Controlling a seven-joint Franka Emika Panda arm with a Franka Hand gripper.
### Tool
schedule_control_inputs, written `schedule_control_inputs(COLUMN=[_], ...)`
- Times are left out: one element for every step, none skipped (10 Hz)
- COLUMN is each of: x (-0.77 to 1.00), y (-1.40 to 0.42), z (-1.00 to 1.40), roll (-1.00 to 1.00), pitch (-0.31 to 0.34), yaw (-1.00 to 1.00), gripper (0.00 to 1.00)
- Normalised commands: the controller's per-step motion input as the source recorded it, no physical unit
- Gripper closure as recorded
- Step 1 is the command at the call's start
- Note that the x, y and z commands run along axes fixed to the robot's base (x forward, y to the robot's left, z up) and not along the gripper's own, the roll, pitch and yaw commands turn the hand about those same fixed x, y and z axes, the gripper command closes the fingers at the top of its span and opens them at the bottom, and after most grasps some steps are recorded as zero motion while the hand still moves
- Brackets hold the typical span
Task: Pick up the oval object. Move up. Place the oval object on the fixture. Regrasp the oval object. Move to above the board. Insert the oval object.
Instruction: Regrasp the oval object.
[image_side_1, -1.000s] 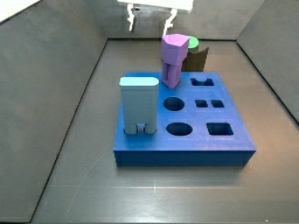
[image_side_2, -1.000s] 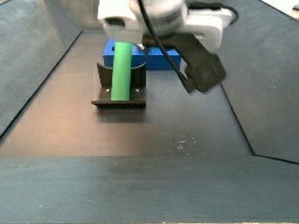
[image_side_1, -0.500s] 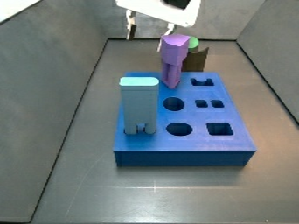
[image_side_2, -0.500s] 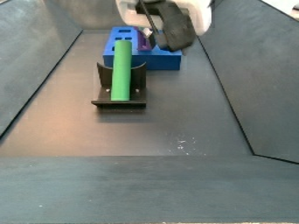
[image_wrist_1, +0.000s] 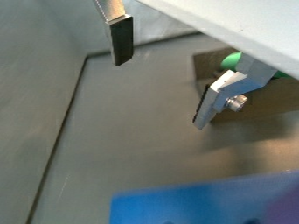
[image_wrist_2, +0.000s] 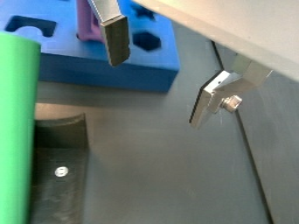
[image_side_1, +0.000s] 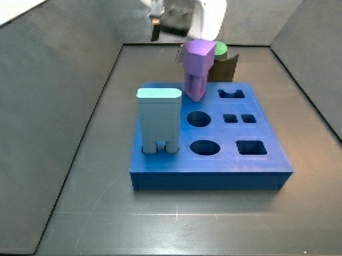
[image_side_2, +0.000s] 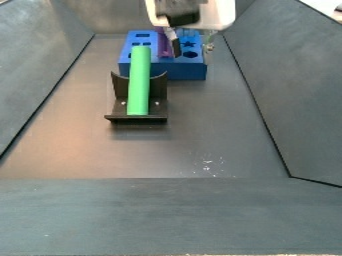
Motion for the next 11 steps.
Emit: schedule_control_inputs(x=[-0.06,-0.06,-0.05,-0.05,-0.05,-0.05,-0.05,-0.04,-0.02,-0.01,0.02], y=[-0.02,-0.03,-0.02,-0.02,-0.02,-0.01,-0.03,-0.03,-0.02,-0.01,0.00], z=[0.00,-0.01,-0.01,-0.01,-0.01,0.00,0.01,0.00,-0.01,-0.02,-0.03], roll=[1.00,1.00,1.00,1.00,0.96,0.95,0.94,0.93,0.88,0.75,0.49], pitch=[-0.271,-0.254,-0.236,-0.218,-0.137,-0.066,0.037,0.219,0.385,0.470,0.619], yaw=[-0.97,-0.98,-0.99,-1.00,-1.00,-1.00,-1.00,-1.00,-0.92,-0.76,-0.45], gripper=[0.00,0.00,0.00,0.00,0.00,0.00,0.00,0.00,0.00,0.00,0.00])
